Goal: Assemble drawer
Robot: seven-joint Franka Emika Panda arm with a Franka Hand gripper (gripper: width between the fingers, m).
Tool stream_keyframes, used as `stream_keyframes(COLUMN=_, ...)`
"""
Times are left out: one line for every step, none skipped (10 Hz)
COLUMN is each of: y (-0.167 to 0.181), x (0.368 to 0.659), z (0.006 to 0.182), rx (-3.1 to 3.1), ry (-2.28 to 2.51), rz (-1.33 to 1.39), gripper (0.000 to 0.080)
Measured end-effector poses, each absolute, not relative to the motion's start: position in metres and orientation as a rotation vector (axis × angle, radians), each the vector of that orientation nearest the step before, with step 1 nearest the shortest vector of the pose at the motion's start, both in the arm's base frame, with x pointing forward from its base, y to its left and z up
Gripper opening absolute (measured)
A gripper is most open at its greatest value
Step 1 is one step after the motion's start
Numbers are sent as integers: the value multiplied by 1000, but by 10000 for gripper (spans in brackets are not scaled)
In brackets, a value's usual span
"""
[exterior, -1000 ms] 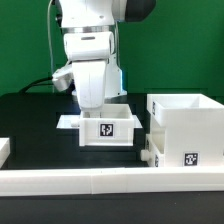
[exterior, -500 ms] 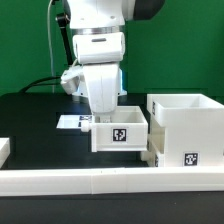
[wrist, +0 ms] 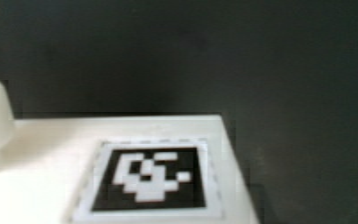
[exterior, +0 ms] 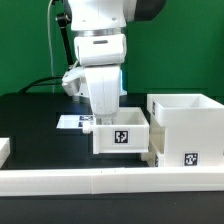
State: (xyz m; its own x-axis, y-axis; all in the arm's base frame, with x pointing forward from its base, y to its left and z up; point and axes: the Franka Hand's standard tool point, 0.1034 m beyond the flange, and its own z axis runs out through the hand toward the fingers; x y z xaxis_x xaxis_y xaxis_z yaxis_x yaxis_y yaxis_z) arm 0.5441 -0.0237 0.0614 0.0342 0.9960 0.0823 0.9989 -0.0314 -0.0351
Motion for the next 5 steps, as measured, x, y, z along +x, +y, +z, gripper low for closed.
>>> stream_keyframes(y=-21, x=547, z=62, rx=-2206, ry=-2140, rz=-80, gripper=41)
stream_keyframes(y=-20, x=546, z=61, rx=-2203, ry=-2140, rz=-77, gripper=41)
stream_keyframes(y=-20, x=546, z=60, rx=-2200, ry=-2140, rz=-75, gripper=41)
stream_keyframes(y=-19, x=544, z=58, rx=-2197, ry=-2138, rz=-72, gripper=41)
stream_keyframes(y=-18, x=544, z=57, rx=-2194, ry=-2137, rz=-71, gripper=41)
